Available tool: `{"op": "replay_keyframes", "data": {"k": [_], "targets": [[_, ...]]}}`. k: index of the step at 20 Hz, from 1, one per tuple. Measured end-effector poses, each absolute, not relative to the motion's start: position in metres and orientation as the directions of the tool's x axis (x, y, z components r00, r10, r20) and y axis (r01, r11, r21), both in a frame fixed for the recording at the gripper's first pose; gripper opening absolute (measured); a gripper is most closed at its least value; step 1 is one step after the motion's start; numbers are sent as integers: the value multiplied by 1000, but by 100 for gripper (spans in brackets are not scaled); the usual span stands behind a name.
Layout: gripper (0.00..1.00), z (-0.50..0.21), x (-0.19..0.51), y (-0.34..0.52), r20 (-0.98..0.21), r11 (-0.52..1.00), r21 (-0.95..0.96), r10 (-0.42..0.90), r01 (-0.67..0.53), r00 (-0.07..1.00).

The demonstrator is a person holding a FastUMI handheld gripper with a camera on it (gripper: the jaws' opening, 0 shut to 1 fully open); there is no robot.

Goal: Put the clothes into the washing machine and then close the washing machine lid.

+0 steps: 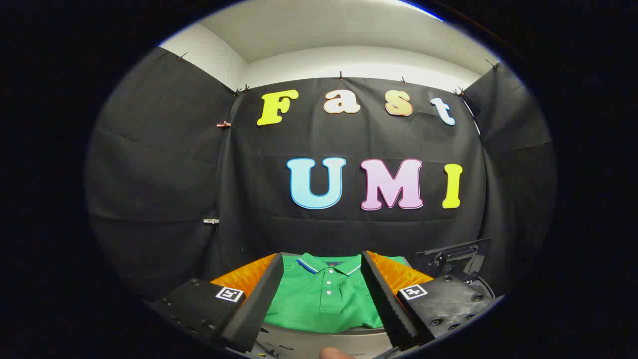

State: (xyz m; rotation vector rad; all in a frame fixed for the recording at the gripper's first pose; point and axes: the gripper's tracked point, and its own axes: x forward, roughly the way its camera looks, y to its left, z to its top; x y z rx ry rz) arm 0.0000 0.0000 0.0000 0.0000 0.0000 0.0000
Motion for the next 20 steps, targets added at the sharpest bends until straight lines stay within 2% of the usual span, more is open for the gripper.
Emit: {"op": "replay_keyframes", "data": {"k": [20], "targets": [[97, 10, -4, 0, 14, 1000, 24, 3, -4, 1000]]}}
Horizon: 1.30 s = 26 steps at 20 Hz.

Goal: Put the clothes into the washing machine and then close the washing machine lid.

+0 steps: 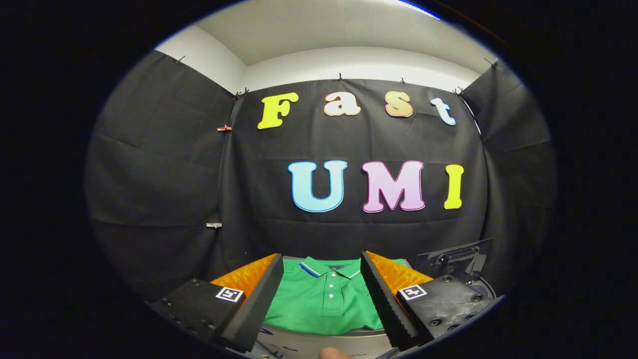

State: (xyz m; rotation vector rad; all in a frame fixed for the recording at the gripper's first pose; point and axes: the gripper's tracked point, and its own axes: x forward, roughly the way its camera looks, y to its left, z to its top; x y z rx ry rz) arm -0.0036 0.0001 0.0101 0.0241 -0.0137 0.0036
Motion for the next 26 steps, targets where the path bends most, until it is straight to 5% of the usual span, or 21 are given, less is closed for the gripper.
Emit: {"op": "replay_keyframes", "data": {"k": [11, 26], "targets": [[98, -27, 34, -10, -125, 1000, 10, -25, 27, 992], [98, -162, 109, -27, -678, 999, -12, -43, 46, 734]]}}
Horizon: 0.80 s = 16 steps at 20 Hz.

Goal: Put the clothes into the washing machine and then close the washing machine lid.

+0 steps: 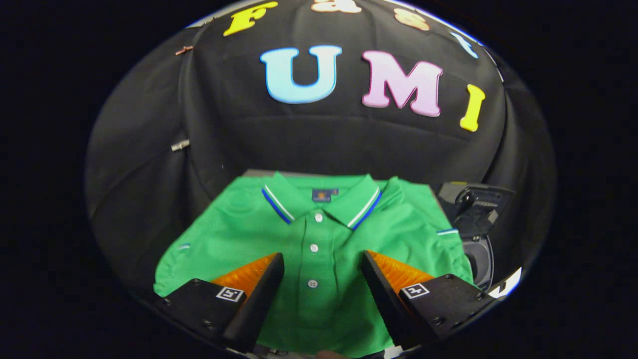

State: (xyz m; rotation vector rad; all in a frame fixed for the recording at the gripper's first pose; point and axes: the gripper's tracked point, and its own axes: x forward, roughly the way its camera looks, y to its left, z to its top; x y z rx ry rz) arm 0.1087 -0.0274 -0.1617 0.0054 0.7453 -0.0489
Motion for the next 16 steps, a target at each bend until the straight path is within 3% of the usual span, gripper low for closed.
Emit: {"op": "replay_keyframes", "data": {"k": [3, 5, 7, 9, 11, 12, 16], "targets": [[95, -163, 107, -27, -666, 1000, -12, -27, 26, 745], [68, -167, 103, -22, -661, 1000, -23, -6, -13, 750], [68, -167, 106, -20, -655, 1000, -11, 11, -23, 756], [16, -166, 107, -23, -651, 1000, -14, 12, -28, 759], [16, -161, 108, -24, -643, 999, -37, 2, -34, 766], [5, -162, 106, -24, -654, 999, -40, 0, -35, 757], [5, -150, 111, -20, -639, 997, -34, 27, -64, 769]]}}
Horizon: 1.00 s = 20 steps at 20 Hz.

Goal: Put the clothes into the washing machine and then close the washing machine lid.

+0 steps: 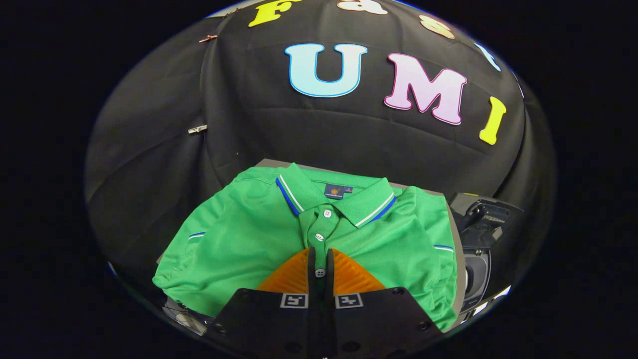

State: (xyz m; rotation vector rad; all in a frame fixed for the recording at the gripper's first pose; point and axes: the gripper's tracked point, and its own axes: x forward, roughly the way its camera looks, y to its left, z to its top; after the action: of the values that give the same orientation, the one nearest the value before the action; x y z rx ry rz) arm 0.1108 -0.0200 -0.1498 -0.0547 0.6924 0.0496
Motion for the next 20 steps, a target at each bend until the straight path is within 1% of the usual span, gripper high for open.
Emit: {"op": "replay_keyframes", "data": {"k": [3, 9, 12, 20], "targets": [[5, -121, 116, -21, -577, 995, -33, 54, -89, 815], [5, -110, 109, -42, -566, 995, -38, 51, -88, 823], [5, -96, 105, -72, -543, 997, -37, 41, -73, 839], [5, -89, 94, -167, -554, 999, 2, 43, -51, 831]]}}
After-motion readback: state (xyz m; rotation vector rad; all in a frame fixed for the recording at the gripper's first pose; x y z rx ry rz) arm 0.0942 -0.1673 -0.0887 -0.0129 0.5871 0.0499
